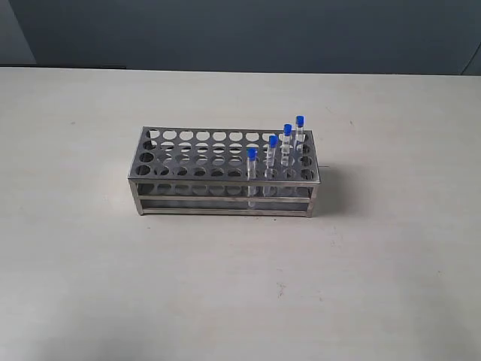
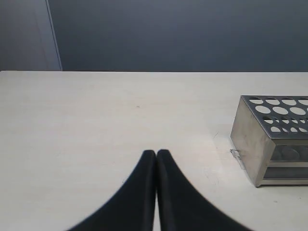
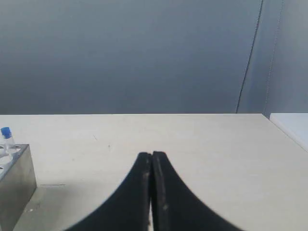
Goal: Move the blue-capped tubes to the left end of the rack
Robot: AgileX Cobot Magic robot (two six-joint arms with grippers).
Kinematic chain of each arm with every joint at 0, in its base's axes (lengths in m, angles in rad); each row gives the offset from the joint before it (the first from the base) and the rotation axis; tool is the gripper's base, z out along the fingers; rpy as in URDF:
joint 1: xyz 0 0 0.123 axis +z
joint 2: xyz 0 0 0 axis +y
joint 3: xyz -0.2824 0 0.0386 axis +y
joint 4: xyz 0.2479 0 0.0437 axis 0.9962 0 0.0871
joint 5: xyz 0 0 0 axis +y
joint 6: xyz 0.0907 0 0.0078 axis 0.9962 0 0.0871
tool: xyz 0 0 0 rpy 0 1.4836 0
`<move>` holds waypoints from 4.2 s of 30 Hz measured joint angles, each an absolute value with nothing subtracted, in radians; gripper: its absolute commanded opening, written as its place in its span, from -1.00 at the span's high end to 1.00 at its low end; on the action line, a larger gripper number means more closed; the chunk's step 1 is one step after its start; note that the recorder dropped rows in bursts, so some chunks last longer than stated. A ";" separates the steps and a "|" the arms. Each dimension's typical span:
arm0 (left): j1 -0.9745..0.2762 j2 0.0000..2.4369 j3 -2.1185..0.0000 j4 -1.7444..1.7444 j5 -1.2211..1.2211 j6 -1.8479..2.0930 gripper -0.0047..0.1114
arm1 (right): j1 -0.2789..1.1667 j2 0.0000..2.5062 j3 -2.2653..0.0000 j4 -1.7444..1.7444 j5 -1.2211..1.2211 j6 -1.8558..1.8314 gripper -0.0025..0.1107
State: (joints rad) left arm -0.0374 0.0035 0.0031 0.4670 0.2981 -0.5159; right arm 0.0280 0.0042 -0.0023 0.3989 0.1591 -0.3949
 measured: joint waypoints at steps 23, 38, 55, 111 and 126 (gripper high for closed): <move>-0.037 0.004 0.003 0.467 0.298 -0.516 0.90 | 0.028 0.004 -0.002 1.170 0.036 -0.199 0.97; -0.037 0.004 0.003 0.467 0.298 -0.516 0.90 | 0.032 0.265 -0.449 0.880 0.324 -0.484 0.97; -0.037 0.004 0.003 0.467 0.298 -0.516 0.90 | 0.586 1.586 -1.324 0.314 0.891 -0.251 0.97; -0.037 0.004 0.003 0.467 0.298 -0.516 0.90 | 0.760 1.882 -1.424 0.130 0.851 -0.205 0.97; -0.037 0.004 0.003 0.467 0.298 -0.516 0.90 | 0.760 1.758 -1.424 0.111 0.775 -0.205 0.97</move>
